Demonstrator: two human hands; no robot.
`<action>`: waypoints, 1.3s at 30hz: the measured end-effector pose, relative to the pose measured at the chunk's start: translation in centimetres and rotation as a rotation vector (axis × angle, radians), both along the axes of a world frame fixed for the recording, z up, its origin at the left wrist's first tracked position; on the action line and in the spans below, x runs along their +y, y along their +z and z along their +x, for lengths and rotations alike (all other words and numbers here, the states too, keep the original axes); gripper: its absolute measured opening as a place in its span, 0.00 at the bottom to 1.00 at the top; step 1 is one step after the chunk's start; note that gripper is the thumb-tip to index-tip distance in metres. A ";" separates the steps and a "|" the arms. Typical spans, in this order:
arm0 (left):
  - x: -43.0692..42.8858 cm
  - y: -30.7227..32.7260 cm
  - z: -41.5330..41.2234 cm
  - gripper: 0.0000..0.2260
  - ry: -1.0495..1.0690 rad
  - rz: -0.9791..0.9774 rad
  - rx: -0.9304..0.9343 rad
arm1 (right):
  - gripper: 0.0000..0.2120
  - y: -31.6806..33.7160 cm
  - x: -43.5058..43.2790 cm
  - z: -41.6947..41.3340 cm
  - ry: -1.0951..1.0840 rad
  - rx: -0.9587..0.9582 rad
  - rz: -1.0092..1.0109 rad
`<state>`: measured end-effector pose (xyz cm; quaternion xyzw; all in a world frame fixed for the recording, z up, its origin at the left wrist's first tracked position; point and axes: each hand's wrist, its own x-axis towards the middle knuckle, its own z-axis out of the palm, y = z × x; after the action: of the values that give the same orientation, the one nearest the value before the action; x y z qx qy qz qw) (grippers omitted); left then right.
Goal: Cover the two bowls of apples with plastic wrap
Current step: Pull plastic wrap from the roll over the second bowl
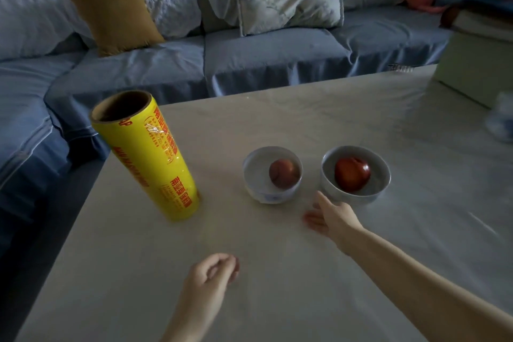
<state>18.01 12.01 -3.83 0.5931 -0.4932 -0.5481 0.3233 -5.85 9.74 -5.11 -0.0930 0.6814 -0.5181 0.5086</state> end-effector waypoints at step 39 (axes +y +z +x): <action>-2.4 1.7 4.0 0.18 0.068 -0.158 -0.331 | 0.17 2.5 8.4 2.2 0.549 -0.023 0.041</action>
<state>22.06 9.63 -2.16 0.6643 -0.5609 -0.3913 0.3016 -3.68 18.12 -2.64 -0.2580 0.6354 -0.3478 0.6393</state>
